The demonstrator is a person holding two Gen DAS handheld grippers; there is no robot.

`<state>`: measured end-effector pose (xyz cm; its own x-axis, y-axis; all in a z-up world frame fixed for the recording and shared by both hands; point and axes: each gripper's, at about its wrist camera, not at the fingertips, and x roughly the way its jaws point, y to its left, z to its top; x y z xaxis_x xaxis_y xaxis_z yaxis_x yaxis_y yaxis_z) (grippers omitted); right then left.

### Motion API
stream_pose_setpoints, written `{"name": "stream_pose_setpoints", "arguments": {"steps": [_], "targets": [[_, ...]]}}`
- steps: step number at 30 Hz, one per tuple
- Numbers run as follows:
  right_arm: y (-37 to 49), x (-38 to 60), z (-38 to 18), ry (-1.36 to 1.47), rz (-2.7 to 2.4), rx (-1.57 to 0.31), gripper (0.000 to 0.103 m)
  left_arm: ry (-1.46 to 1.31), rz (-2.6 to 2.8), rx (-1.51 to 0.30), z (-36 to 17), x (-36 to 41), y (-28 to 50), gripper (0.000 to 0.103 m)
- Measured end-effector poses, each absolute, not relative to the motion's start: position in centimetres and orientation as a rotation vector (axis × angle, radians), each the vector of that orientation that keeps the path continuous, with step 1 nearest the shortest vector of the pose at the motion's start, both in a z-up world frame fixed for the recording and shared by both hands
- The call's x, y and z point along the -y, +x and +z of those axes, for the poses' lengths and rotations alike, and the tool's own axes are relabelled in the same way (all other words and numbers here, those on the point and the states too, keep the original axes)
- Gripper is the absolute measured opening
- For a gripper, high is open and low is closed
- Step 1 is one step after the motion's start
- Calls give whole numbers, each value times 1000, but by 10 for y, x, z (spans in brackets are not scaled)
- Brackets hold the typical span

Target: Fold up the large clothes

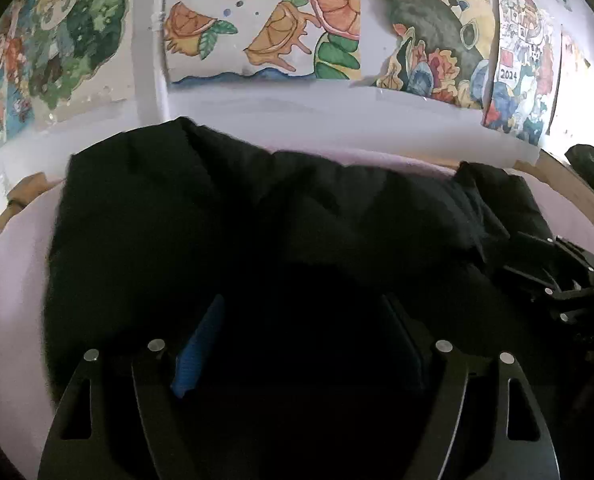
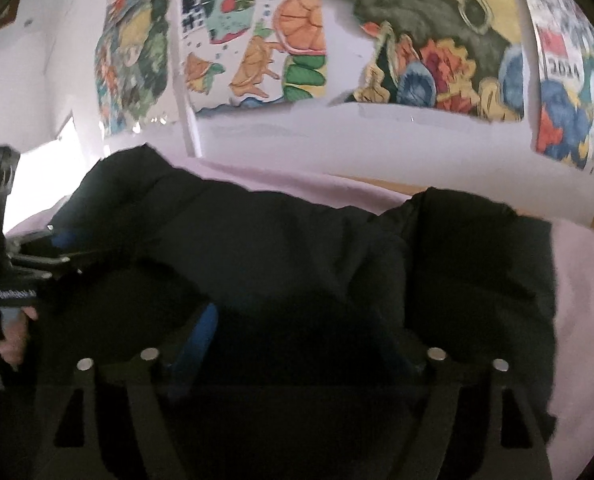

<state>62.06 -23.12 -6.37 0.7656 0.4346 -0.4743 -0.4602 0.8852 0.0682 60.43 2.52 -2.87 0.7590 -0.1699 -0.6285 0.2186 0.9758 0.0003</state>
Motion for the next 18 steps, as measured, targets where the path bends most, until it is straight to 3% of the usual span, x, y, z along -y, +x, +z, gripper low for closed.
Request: {"name": "stream_pose_setpoints", "arguments": {"steps": [6,13,17,18], "targets": [[590,239,-44,-106,474,-532,84,-21,-177,-744,-2,-42,564,76],[527,269,-3,-146,420,-497,90,-6,-143,-704,36,-47,499,77],[486,293,22,-86,397,-496,103,-15,-145,-668,61,-44,461,78],[477,296,25,-71,400,-501,103,-17,-146,-665,67,-43,454,83]]}}
